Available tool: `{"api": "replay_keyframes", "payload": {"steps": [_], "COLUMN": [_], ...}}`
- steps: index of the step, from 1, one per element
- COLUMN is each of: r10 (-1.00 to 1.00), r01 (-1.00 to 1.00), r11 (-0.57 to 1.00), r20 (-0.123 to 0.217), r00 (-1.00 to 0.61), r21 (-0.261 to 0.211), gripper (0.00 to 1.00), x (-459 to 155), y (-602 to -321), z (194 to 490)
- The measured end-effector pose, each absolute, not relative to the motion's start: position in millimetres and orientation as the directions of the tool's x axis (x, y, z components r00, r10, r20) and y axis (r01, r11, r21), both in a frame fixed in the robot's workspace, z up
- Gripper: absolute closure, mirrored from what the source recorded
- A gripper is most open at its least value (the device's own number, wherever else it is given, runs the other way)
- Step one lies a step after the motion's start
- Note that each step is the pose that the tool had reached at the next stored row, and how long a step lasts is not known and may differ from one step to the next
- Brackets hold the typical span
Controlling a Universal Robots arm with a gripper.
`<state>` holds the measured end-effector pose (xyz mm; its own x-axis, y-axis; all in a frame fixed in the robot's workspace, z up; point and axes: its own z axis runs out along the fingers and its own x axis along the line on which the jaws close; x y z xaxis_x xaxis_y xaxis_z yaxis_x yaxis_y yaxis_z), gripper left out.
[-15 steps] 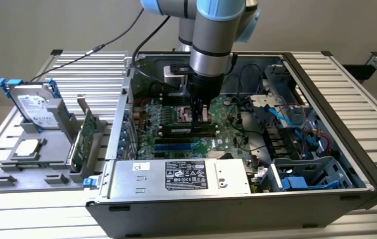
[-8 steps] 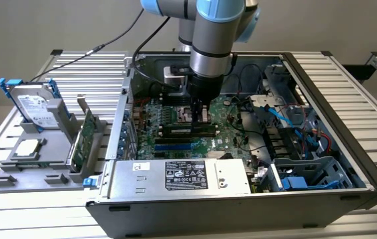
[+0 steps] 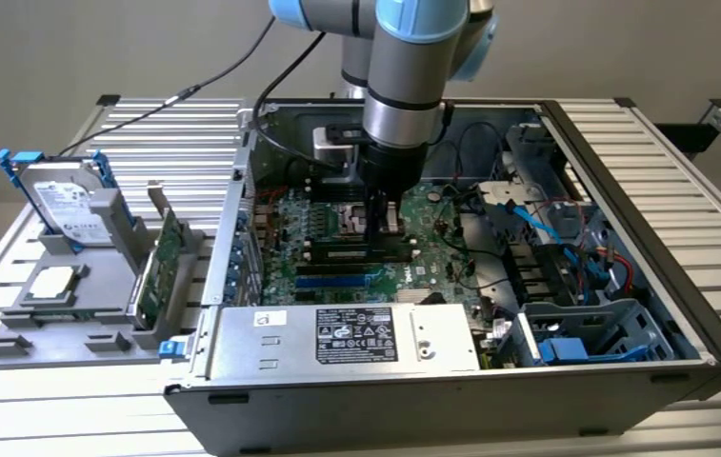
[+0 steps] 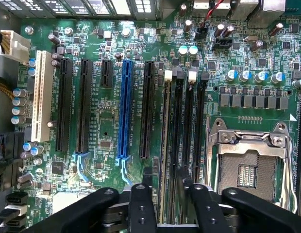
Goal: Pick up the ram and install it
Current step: 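Insert the ram into the slot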
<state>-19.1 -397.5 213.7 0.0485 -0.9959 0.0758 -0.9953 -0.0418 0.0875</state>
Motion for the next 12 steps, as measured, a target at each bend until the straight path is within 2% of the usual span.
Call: {"api": "replay_keyframes", "payload": {"steps": [1,2,3,12], "r10": [-0.996,-0.996,-0.996,-0.996], "r01": [-0.995,-0.995,-0.995,-0.995], "r11": [-0.042,-0.042,-0.042,-0.042], "r20": [0.076,0.076,0.076,0.076], "r00": [0.048,0.049,0.048,0.048], "r21": [0.088,0.088,0.088,0.088], "gripper": [0.61,0.61,0.55,0.55], "x": [-19,-19,-19,-31], "y": [-398,-398,-398,-398], "z": [214,215,216,235]}}
